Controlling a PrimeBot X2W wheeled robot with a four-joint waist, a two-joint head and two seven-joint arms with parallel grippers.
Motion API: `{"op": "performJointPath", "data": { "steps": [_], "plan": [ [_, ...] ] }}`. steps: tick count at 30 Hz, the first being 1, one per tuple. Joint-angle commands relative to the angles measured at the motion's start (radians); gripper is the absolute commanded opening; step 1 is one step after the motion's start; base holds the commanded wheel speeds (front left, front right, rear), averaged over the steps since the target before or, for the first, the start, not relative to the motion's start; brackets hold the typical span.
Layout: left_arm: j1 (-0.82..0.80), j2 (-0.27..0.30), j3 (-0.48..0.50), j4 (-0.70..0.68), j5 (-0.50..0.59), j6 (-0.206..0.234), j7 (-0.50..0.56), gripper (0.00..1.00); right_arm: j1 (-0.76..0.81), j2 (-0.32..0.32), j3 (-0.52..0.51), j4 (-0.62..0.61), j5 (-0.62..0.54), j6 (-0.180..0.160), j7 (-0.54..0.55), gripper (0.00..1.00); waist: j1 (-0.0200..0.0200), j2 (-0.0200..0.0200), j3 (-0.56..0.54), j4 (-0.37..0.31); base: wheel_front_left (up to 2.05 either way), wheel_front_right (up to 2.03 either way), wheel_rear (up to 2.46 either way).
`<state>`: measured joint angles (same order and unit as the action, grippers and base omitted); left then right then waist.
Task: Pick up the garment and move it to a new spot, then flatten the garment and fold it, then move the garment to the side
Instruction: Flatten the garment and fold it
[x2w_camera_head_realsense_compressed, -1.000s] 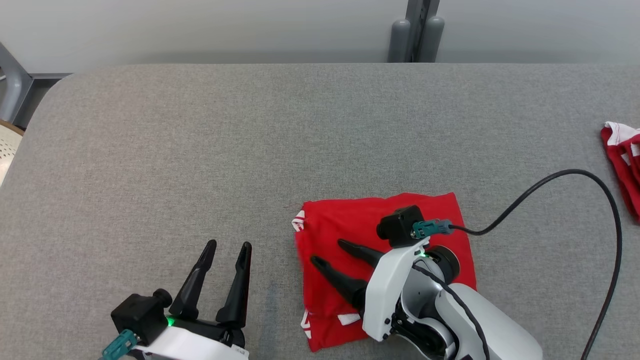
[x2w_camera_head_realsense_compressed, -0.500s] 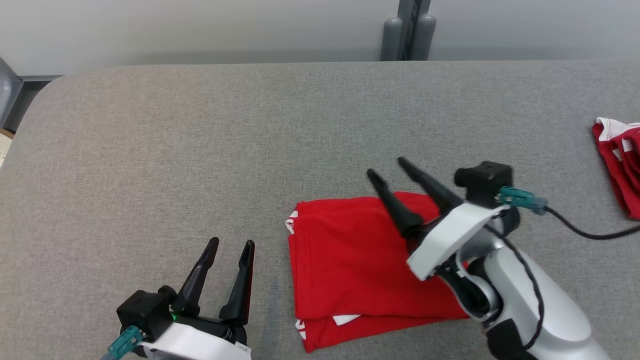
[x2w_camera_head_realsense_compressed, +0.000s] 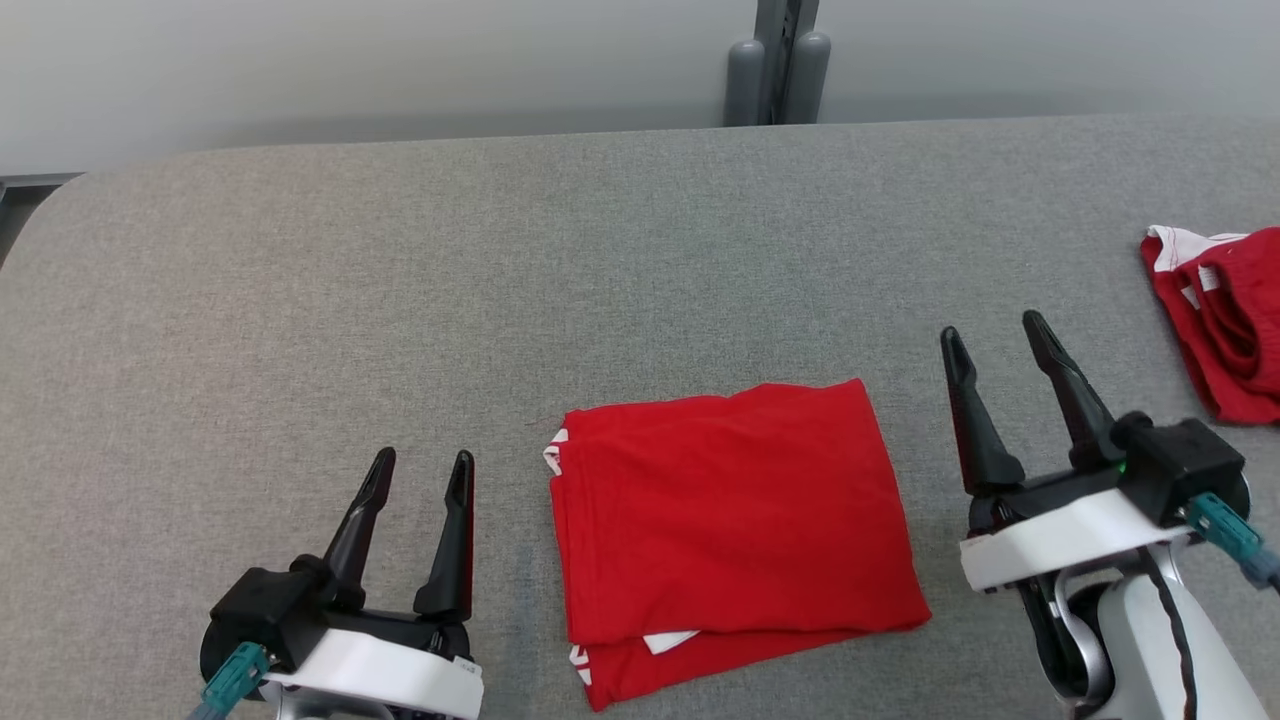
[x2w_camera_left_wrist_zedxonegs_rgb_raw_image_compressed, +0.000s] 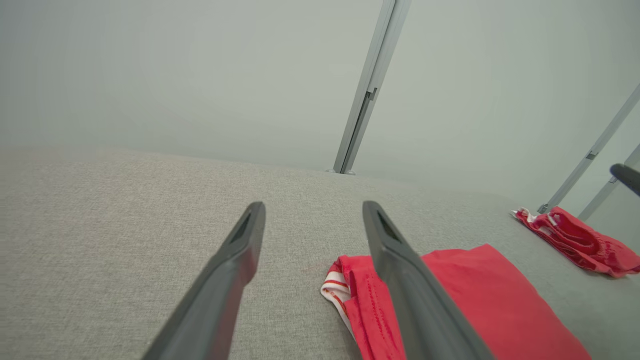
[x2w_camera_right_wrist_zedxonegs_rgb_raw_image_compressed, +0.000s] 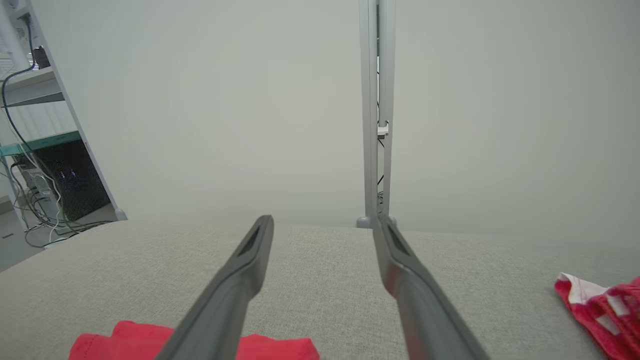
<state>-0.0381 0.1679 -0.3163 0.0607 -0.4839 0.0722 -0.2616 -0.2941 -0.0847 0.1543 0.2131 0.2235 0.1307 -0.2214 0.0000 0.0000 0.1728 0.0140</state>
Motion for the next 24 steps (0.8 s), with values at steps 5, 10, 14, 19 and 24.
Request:
{"op": "performJointPath", "data": {
  "steps": [5,10,14,19,24],
  "plan": [
    [0.025,-0.016,0.039,-0.016,0.044,0.015,-0.004,1.00,0.096,0.026,-0.074,-0.061,-0.027,0.000,-0.023,1.00,0.0000,0.0000,-0.011,-0.002,0.00,0.00,0.00],
    [0.059,-0.031,0.072,-0.013,0.073,0.000,-0.003,1.00,0.152,0.032,-0.110,-0.071,0.008,0.000,-0.033,1.00,0.0000,0.0000,-0.028,0.005,0.00,0.00,0.00],
    [0.083,-0.047,0.103,-0.012,0.099,-0.011,-0.003,1.00,0.176,0.032,-0.130,-0.059,0.049,0.000,-0.040,1.00,0.0000,0.0000,-0.043,0.011,0.00,0.00,0.00],
    [0.095,-0.065,0.128,-0.009,0.119,-0.026,-0.003,1.00,0.177,0.032,-0.123,-0.038,0.059,0.000,-0.045,1.00,0.0000,0.0000,-0.054,0.011,0.00,0.00,0.00],
    [0.103,-0.075,0.146,-0.006,0.137,-0.041,-0.003,1.00,0.165,0.032,-0.117,-0.010,0.067,0.000,-0.046,1.00,0.0000,0.0000,-0.058,0.008,0.00,0.00,0.00]
  ]
}}
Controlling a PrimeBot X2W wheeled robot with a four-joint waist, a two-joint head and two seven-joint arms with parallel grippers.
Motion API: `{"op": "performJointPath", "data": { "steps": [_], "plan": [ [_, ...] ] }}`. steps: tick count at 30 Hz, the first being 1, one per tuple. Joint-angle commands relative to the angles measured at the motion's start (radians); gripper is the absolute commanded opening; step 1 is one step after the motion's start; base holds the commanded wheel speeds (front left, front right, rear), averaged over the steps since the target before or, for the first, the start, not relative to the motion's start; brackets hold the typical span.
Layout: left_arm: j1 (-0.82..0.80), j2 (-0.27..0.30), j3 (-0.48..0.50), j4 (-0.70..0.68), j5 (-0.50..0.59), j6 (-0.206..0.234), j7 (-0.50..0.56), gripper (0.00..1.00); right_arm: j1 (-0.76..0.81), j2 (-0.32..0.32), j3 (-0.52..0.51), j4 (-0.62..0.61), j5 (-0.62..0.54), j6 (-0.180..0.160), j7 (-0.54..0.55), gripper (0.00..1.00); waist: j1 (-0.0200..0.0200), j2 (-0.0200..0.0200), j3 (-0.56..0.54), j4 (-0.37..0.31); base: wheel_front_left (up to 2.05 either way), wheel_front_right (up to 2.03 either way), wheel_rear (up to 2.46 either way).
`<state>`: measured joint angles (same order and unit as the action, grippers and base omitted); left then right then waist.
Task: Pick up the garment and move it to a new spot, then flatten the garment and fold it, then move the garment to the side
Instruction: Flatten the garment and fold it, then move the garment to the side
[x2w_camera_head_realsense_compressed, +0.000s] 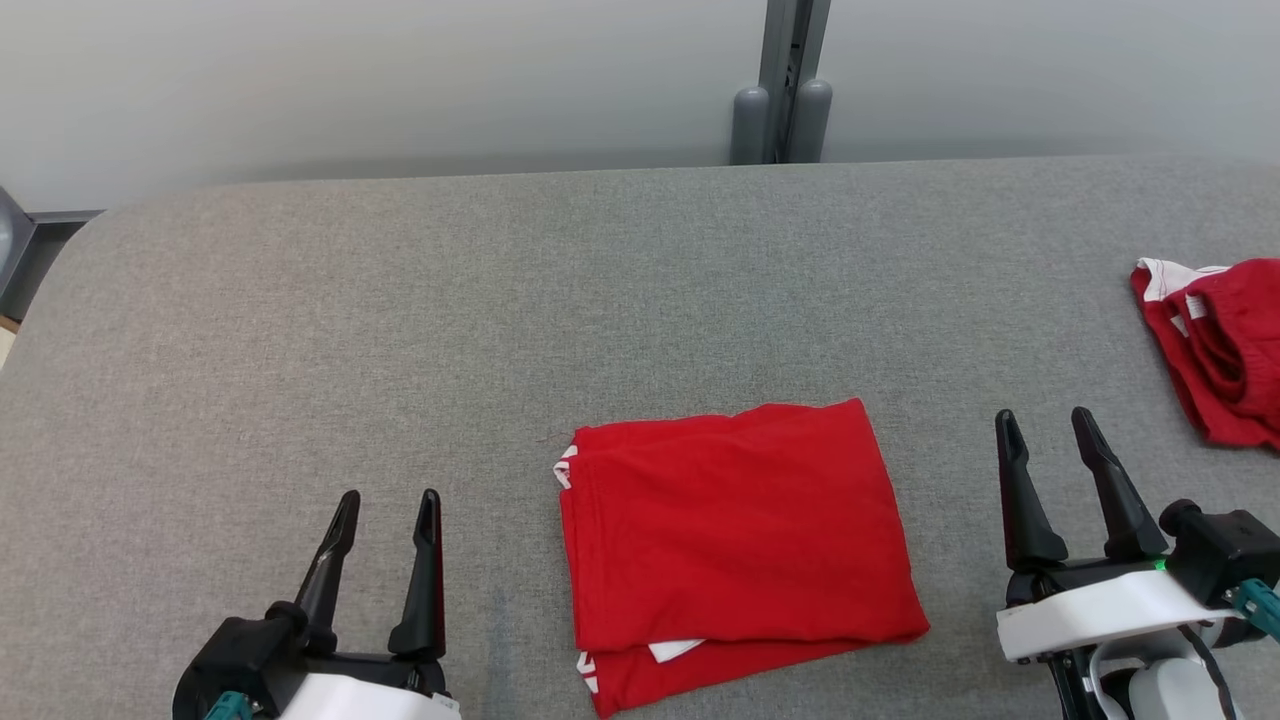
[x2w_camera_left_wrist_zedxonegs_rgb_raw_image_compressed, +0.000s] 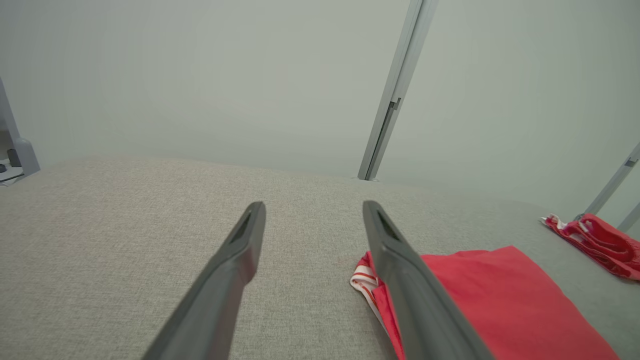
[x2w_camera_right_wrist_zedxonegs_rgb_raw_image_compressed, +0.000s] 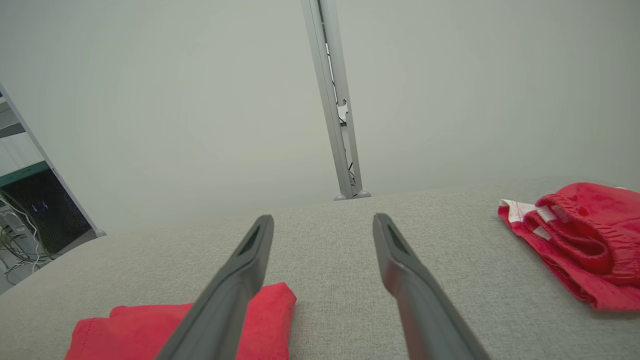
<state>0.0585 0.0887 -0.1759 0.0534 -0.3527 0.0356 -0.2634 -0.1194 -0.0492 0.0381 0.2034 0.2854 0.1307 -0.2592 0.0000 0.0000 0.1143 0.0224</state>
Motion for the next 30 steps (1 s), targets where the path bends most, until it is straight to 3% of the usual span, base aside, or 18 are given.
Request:
{"op": "performJointPath", "data": {
  "steps": [1,24,30],
  "plan": [
    [0.007,0.002,0.009,0.002,0.009,-0.009,-0.001,1.00,-0.012,-0.004,-0.002,0.002,0.005,0.000,-0.008,1.00,0.0000,0.0000,0.000,0.000,0.00,0.00,0.00],
    [0.020,-0.028,0.039,0.023,0.044,-0.052,-0.001,1.00,-0.010,-0.004,-0.008,0.048,-0.037,0.000,-0.005,1.00,0.0000,0.0000,-0.019,0.006,0.00,0.00,0.00],
    [0.024,-0.033,0.036,0.029,0.043,-0.059,-0.001,1.00,-0.044,-0.004,0.007,0.115,-0.103,0.000,0.119,1.00,0.0000,0.0000,-0.023,0.015,0.00,0.00,0.00]
  ]
}}
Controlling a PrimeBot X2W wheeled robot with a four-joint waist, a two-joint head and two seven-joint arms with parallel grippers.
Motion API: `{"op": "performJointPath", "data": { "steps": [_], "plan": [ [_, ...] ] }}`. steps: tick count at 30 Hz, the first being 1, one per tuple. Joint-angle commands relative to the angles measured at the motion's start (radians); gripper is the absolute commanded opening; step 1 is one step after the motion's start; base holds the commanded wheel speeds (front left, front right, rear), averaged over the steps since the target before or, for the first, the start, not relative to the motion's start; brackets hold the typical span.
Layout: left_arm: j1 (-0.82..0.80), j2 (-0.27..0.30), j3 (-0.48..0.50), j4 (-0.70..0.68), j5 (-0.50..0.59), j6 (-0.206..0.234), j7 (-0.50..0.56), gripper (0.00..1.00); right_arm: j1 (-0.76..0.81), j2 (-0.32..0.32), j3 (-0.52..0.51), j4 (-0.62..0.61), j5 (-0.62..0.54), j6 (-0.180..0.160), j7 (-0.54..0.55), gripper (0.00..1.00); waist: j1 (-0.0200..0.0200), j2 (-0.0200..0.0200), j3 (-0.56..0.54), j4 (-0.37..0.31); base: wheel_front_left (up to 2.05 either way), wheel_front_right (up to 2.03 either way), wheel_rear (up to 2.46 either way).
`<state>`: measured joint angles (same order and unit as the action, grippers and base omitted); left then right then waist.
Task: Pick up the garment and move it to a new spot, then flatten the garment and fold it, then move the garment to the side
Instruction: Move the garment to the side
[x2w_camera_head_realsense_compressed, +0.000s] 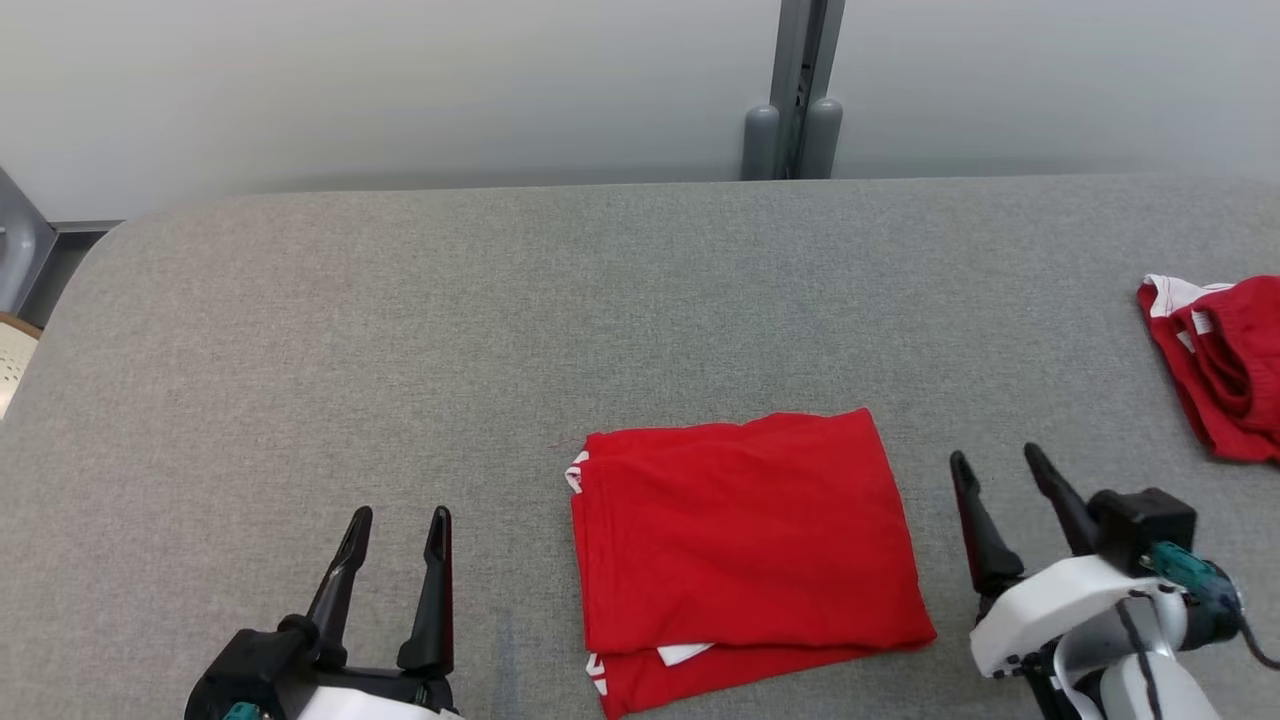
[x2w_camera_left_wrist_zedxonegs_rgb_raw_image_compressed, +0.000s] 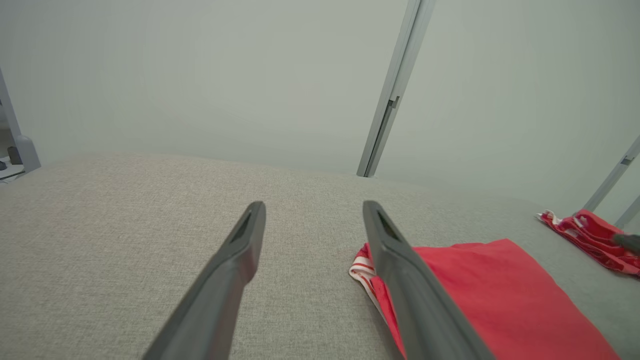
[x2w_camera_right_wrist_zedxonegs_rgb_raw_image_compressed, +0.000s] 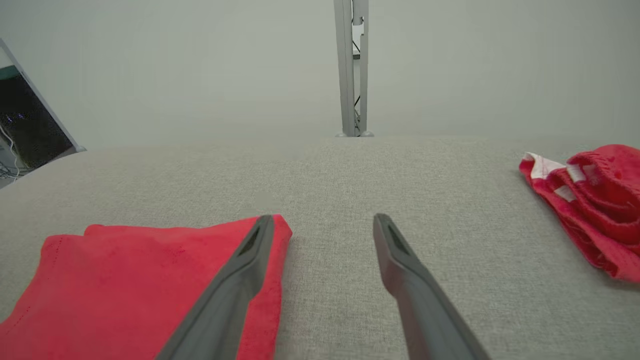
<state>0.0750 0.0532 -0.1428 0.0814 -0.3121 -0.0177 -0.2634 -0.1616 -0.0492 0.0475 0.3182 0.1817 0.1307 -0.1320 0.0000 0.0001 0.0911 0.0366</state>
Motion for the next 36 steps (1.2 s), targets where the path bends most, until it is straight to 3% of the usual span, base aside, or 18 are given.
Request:
{"op": "performJointPath", "data": {
  "steps": [1,6,10,19,30,31,32,34,35,36],
  "plan": [
    [0.008,0.002,0.002,0.002,0.002,-0.006,-0.001,1.00,-0.007,-0.003,0.010,0.010,-0.005,0.000,0.029,1.00,0.0000,-0.0001,-0.001,0.003,0.00,0.00,0.00],
    [0.004,0.001,-0.006,0.011,-0.005,-0.010,-0.001,1.00,-0.043,-0.052,0.097,0.048,0.042,0.000,0.232,1.00,0.0000,-0.0001,0.002,0.019,0.00,0.00,0.00],
    [-0.005,0.000,-0.010,0.016,-0.009,-0.013,-0.001,1.00,-0.071,-0.109,0.158,0.048,0.112,0.000,0.327,1.00,0.0000,-0.0001,0.010,0.036,0.00,0.00,0.00],
    [-0.033,-0.001,-0.021,0.024,-0.021,-0.017,-0.001,1.00,-0.158,-0.204,0.244,0.073,0.242,0.000,0.465,1.00,0.0000,-0.0001,0.054,0.073,0.00,0.00,0.00],
    [-0.059,-0.001,-0.035,0.024,-0.034,-0.008,-0.001,1.00,-0.251,-0.265,0.356,0.130,0.374,0.000,0.589,1.00,0.0000,-0.0001,0.101,0.102,0.00,0.00,0.00],
    [-0.061,-0.001,-0.036,0.022,-0.034,-0.007,-0.001,1.00,-0.256,-0.266,0.371,0.128,0.384,0.000,0.595,0.93,0.0000,-0.0001,0.103,0.102,0.00,0.00,0.00],
    [-0.062,-0.001,-0.036,0.022,-0.034,-0.006,-0.001,1.00,-0.259,-0.268,0.382,0.126,0.393,0.000,0.600,0.49,0.0000,-0.0001,0.105,0.102,0.00,0.00,0.00],
    [-0.063,-0.001,-0.035,0.020,-0.036,-0.003,-0.001,1.00,-0.268,-0.276,0.402,0.122,0.405,0.000,0.602,0.33,0.0000,-0.0001,0.108,0.100,0.00,0.00,0.00],
    [-0.065,-0.001,-0.035,0.019,-0.037,-0.001,-0.001,1.00,-0.273,-0.281,0.409,0.120,0.409,0.000,0.597,0.20,0.0000,-0.0001,0.109,0.099,0.00,0.00,0.00],
    [-0.065,-0.001,-0.035,0.019,-0.037,-0.001,-0.001,1.00,-0.273,-0.281,0.409,0.120,0.409,0.000,0.597,0.20,0.0000,-0.0001,0.109,0.099,0.00,0.00,0.00]
  ]
}}
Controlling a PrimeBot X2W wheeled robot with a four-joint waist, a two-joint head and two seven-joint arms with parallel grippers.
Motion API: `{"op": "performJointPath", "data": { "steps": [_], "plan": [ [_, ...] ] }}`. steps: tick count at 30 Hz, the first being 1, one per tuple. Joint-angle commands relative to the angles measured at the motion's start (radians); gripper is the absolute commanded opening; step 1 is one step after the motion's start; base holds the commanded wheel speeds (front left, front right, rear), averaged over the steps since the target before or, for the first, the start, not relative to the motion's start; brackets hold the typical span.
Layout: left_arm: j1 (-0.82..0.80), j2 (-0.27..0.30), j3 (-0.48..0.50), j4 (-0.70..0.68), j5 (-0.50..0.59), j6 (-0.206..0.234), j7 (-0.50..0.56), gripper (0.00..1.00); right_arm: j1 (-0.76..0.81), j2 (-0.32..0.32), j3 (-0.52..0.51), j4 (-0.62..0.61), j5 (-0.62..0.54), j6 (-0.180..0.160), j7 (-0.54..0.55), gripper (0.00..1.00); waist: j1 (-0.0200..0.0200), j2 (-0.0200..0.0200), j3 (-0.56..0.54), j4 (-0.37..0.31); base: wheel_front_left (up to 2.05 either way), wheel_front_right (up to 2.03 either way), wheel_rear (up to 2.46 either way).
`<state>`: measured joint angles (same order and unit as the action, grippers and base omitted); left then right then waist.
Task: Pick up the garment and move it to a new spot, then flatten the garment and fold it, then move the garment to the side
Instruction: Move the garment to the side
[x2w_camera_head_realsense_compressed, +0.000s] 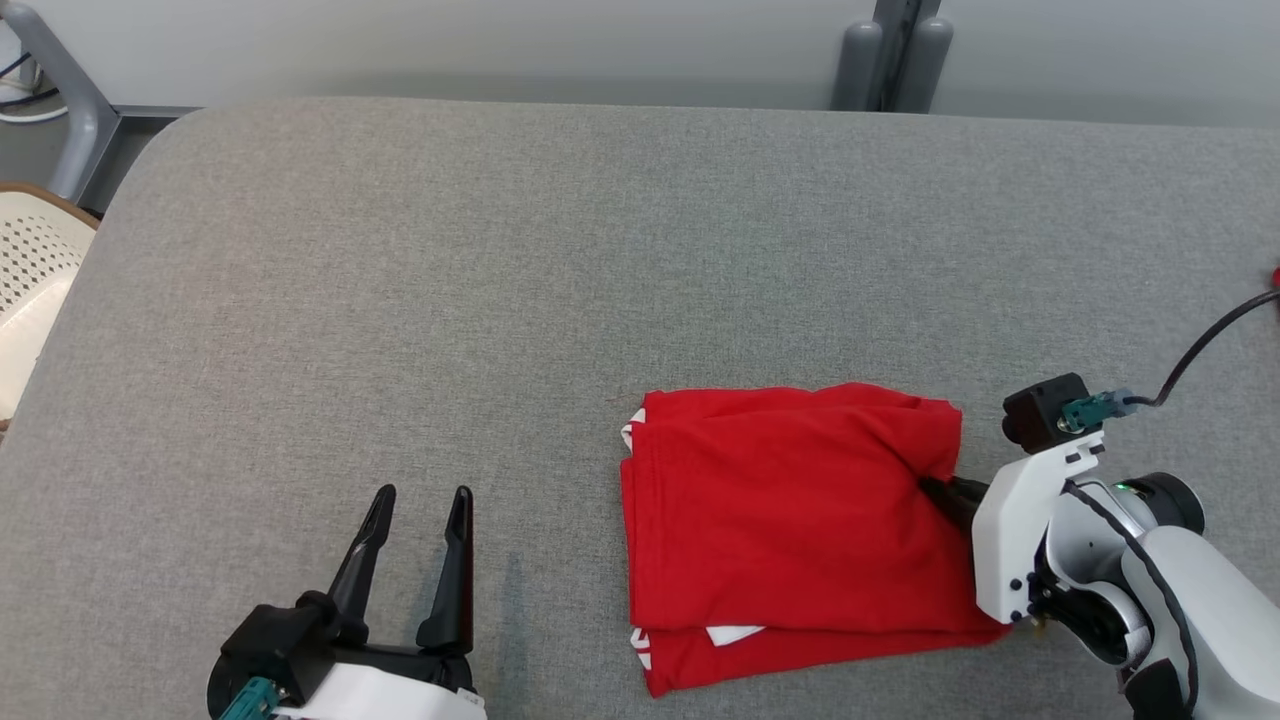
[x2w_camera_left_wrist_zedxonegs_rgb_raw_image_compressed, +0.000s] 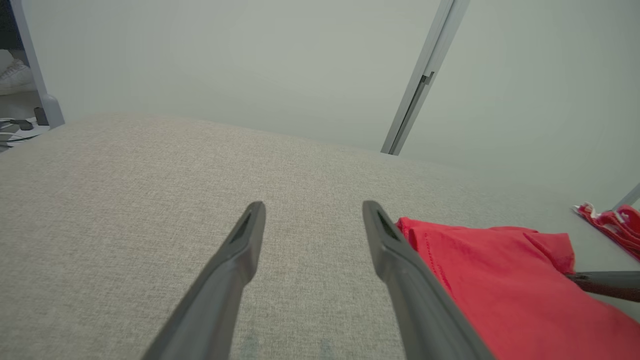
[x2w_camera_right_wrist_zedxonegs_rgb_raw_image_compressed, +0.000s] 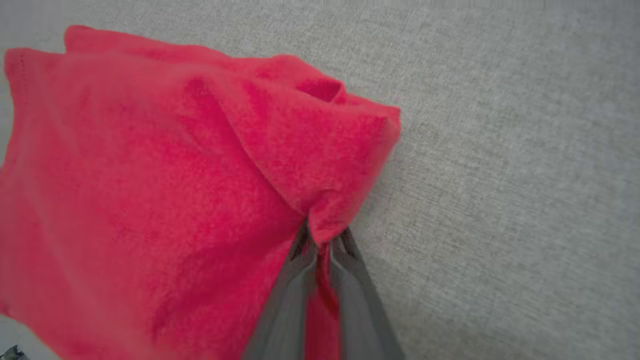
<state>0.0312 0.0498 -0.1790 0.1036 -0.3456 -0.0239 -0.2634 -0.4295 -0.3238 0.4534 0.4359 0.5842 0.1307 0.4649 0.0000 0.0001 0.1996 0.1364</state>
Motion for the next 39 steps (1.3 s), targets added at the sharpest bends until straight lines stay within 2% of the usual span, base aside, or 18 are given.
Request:
{"op": "performJointPath", "data": {
  "steps": [1,7,12,19,26,30,34,39],
  "plan": [
    [-0.022,0.003,0.002,-0.004,-0.004,0.006,-0.001,1.00,-0.011,-0.011,0.008,-0.001,0.007,0.000,-0.007,0.00,0.0000,-0.0001,0.002,-0.003,0.00,0.00,0.00],
    [-0.026,0.003,0.007,-0.011,0.009,0.003,-0.001,1.00,-0.049,-0.044,0.012,-0.023,0.008,0.000,-0.048,0.00,0.0000,-0.0001,0.007,-0.035,0.00,0.00,0.00],
    [-0.030,0.002,0.012,-0.017,0.022,-0.004,-0.001,1.00,-0.071,-0.077,-0.025,-0.035,-0.005,0.000,-0.077,0.00,0.0000,-0.0001,0.015,-0.089,0.00,0.00,0.00],
    [-0.049,0.003,0.029,-0.035,0.062,-0.021,-0.001,1.00,-0.088,-0.101,-0.109,-0.048,-0.033,0.000,-0.103,0.00,0.0000,-0.0001,0.052,-0.232,0.00,0.00,0.00],
    [-0.071,0.023,0.039,-0.041,0.093,-0.031,-0.001,1.00,-0.098,-0.083,-0.157,-0.065,-0.053,0.000,-0.123,0.00,0.0000,-0.0001,0.101,-0.386,0.00,0.00,0.00],
    [-0.086,0.033,0.035,-0.037,0.103,-0.034,-0.001,1.00,-0.098,-0.067,-0.179,-0.069,-0.060,0.000,-0.141,0.00,0.0000,-0.0001,0.126,-0.452,0.00,0.00,0.00],
    [-0.097,0.043,0.026,-0.031,0.110,-0.036,0.000,1.00,-0.109,-0.050,-0.186,-0.073,-0.064,0.000,-0.160,0.00,0.0000,-0.0001,0.138,-0.482,0.00,0.00,0.00],
    [-0.106,0.047,0.020,-0.023,0.108,-0.036,0.000,1.00,-0.137,-0.044,-0.195,-0.075,-0.072,0.000,-0.160,0.00,0.0000,-0.0001,0.136,-0.474,0.00,0.00,0.00]
  ]
}}
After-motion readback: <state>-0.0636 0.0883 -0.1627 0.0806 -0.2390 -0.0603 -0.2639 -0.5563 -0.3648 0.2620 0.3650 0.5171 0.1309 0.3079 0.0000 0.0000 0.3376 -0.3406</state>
